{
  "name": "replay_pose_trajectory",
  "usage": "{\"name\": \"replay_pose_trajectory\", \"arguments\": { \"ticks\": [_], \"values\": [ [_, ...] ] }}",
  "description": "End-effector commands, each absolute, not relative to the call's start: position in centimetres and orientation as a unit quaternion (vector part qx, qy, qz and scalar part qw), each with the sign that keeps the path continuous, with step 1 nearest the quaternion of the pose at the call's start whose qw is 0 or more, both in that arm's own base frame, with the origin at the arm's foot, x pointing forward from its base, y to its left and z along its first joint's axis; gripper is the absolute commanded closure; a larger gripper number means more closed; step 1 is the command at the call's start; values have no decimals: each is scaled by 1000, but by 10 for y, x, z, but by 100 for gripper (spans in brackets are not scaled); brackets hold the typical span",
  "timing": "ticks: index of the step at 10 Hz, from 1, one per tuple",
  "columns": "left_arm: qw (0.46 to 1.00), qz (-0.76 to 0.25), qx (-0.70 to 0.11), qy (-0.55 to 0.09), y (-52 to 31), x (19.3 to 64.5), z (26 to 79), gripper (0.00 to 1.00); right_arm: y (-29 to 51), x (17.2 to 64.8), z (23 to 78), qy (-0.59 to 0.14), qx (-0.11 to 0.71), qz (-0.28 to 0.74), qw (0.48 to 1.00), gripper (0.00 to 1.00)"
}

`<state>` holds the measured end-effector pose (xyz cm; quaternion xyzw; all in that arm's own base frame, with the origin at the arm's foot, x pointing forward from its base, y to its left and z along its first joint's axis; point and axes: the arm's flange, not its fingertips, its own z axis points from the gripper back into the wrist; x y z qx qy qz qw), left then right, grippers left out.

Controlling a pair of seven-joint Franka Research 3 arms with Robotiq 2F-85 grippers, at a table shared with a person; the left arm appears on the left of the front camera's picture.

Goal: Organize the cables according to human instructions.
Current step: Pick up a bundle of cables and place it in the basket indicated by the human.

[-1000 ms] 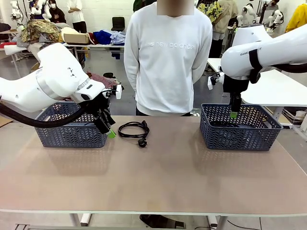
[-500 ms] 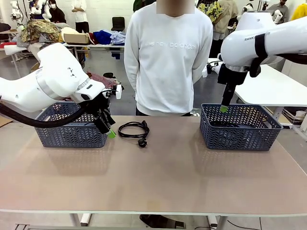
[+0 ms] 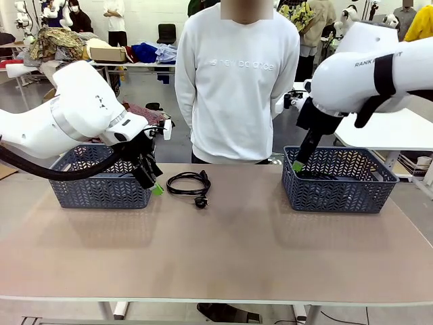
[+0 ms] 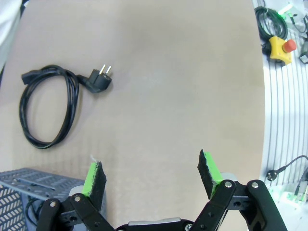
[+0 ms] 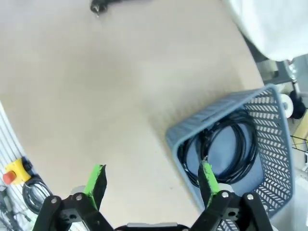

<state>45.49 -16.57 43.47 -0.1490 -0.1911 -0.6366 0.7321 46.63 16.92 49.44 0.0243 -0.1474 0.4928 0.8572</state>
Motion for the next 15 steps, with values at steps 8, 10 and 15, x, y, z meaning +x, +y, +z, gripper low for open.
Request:
{"name": "replay_pose_trajectory", "arguments": {
  "ticks": [8,10,15],
  "values": [
    [733,-636,-149,-191,-165,456,436,0,209,425,453,-142,63,516,842,0],
    [733,-636,-149,-191,-165,456,436,0,209,425,453,-142,63,516,842,0],
    [733,-636,-149,-191,-165,456,436,0,209,425,453,-142,63,516,842,0]
  ]
}}
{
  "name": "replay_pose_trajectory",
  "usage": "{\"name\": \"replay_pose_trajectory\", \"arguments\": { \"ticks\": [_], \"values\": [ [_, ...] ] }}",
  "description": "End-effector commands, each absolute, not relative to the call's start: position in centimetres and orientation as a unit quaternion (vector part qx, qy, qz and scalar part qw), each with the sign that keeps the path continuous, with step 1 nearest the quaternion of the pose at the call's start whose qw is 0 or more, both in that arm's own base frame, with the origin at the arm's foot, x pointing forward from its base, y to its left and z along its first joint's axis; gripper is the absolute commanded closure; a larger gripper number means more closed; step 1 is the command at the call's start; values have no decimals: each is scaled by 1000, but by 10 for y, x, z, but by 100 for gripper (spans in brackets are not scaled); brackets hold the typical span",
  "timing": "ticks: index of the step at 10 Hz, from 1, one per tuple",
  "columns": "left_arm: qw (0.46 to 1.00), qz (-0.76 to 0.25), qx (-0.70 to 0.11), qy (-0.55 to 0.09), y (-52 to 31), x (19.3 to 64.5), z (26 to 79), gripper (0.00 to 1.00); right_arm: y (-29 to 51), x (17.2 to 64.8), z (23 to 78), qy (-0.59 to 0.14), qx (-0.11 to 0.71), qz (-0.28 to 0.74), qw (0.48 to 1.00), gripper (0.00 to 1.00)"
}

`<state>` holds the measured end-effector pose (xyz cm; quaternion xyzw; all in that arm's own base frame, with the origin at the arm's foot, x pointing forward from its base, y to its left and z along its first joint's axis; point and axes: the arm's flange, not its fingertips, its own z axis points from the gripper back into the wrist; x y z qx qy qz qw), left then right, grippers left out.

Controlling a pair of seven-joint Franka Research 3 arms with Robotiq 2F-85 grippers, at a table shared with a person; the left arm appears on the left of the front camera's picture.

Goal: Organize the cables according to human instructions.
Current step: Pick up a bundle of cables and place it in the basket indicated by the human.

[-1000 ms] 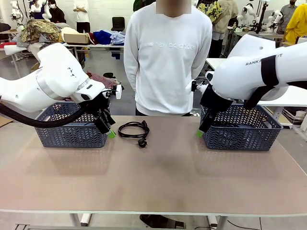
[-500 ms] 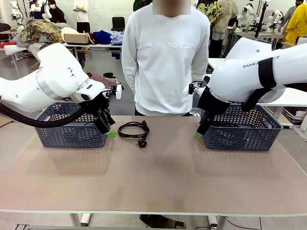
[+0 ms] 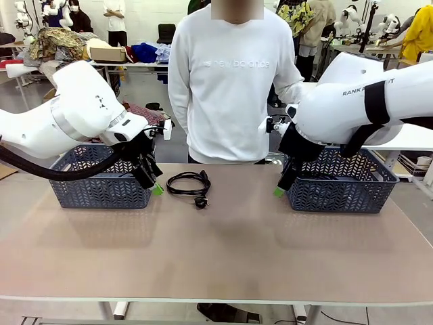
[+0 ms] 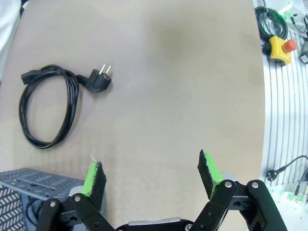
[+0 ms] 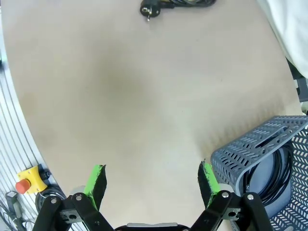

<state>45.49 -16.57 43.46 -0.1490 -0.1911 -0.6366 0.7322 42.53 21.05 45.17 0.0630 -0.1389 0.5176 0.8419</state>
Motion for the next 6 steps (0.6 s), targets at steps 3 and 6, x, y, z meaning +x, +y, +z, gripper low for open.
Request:
{"name": "replay_pose_trajectory", "arguments": {
  "ticks": [3,6],
  "values": [
    [733,-636,-149,-191,-165,456,436,0,209,425,453,-142,63,516,842,0],
    [733,-636,-149,-191,-165,456,436,0,209,425,453,-142,63,516,842,0]
  ]
}}
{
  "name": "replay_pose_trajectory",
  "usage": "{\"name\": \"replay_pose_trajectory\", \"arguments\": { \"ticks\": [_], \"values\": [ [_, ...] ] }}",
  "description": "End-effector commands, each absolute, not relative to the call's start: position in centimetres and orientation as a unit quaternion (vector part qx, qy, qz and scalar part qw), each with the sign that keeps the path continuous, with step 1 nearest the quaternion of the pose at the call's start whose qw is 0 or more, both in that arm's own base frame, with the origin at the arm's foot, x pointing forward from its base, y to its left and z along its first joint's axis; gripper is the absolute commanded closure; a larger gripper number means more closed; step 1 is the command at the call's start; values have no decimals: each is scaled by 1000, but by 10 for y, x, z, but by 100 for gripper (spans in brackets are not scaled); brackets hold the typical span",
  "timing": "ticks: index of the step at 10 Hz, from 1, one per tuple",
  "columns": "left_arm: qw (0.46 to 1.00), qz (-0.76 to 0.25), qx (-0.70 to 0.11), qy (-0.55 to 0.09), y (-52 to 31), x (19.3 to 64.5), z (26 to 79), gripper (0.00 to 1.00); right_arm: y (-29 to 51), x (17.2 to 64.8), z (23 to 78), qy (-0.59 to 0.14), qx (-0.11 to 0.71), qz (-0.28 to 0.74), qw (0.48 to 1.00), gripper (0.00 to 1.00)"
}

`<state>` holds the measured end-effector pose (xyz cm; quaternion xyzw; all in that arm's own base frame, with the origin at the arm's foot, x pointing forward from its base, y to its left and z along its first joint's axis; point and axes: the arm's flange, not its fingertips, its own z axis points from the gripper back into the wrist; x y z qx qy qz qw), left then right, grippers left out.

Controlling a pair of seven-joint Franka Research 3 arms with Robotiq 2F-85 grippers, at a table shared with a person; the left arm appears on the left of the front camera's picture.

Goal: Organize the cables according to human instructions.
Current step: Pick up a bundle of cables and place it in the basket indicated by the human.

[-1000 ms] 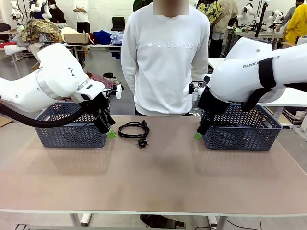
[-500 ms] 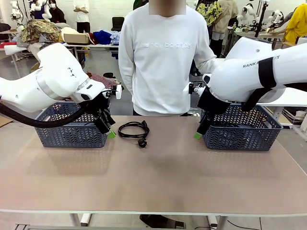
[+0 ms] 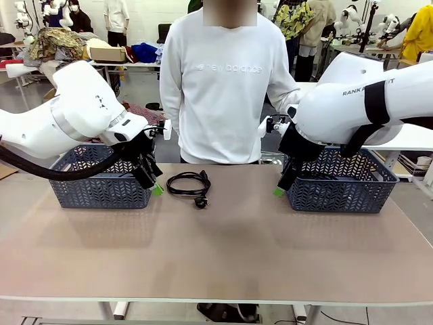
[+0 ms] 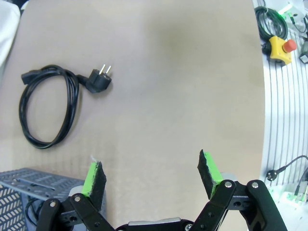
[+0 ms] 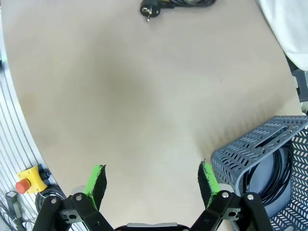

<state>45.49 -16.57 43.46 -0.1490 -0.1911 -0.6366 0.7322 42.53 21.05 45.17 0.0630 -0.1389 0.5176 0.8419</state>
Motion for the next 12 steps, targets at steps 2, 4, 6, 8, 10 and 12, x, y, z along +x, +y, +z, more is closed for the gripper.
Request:
{"name": "replay_pose_trajectory", "arguments": {
  "ticks": [2,4,6,8,10,12],
  "values": [
    [733,-636,-149,-191,-165,456,436,0,209,425,453,-142,63,516,842,0],
    [733,-636,-149,-191,-165,456,436,0,209,425,453,-142,63,516,842,0],
    [733,-636,-149,-191,-165,456,436,0,209,425,453,-142,63,516,842,0],
    [733,-636,-149,-191,-165,456,436,0,213,437,456,-152,42,559,814,0],
    [733,-636,-149,-191,-165,456,436,0,221,468,461,-142,12,630,763,0],
    [733,-636,-149,-191,-165,456,436,0,234,497,465,-126,0,719,683,0]
  ]
}}
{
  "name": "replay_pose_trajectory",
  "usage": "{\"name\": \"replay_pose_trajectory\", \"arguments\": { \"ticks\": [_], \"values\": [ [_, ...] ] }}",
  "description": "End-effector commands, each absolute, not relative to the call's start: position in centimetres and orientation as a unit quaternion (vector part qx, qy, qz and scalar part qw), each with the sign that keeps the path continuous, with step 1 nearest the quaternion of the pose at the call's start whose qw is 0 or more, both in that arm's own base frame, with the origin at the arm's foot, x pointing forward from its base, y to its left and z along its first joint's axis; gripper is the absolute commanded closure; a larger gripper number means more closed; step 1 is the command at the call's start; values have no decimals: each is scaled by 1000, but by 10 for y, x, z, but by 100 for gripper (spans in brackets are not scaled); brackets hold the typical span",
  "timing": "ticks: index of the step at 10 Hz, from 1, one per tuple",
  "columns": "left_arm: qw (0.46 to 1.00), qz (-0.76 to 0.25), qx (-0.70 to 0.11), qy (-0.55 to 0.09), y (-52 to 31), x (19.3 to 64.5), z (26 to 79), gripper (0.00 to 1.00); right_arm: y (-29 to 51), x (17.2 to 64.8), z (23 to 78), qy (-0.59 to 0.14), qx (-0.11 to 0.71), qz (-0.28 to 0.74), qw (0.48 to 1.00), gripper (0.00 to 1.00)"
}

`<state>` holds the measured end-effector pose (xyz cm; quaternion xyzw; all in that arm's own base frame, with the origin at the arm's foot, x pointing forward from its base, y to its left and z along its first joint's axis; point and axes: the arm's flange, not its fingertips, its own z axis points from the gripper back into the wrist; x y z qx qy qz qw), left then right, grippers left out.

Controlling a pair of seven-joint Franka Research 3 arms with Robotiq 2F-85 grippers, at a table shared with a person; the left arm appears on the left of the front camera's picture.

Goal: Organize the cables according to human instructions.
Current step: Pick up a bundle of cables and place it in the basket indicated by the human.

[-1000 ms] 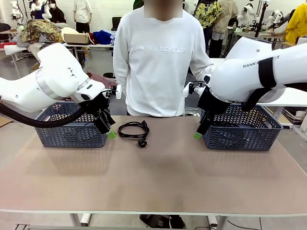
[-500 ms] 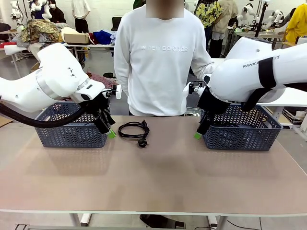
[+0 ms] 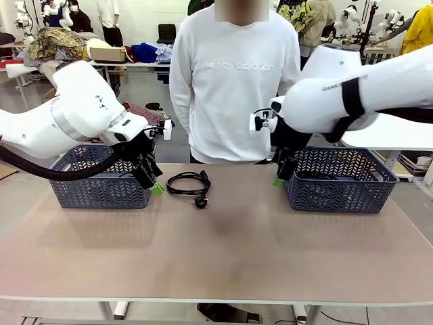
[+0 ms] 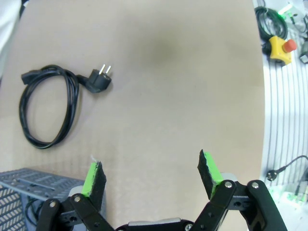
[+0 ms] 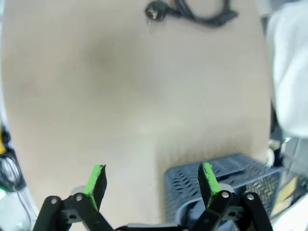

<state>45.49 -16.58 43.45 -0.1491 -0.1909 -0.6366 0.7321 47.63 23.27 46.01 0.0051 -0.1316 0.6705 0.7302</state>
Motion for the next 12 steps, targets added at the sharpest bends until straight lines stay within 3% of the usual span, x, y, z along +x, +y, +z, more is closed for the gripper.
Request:
{"name": "replay_pose_trajectory", "arguments": {
  "ticks": [1,6,12],
  "values": [
    [733,-636,-149,-191,-165,456,436,0,242,507,466,-118,1,759,641,0],
    [733,-636,-149,-191,-165,456,436,0,287,540,456,-80,14,864,498,0],
    [733,-636,-149,-191,-165,456,436,0,294,533,451,-80,19,857,509,0]
  ]
}}
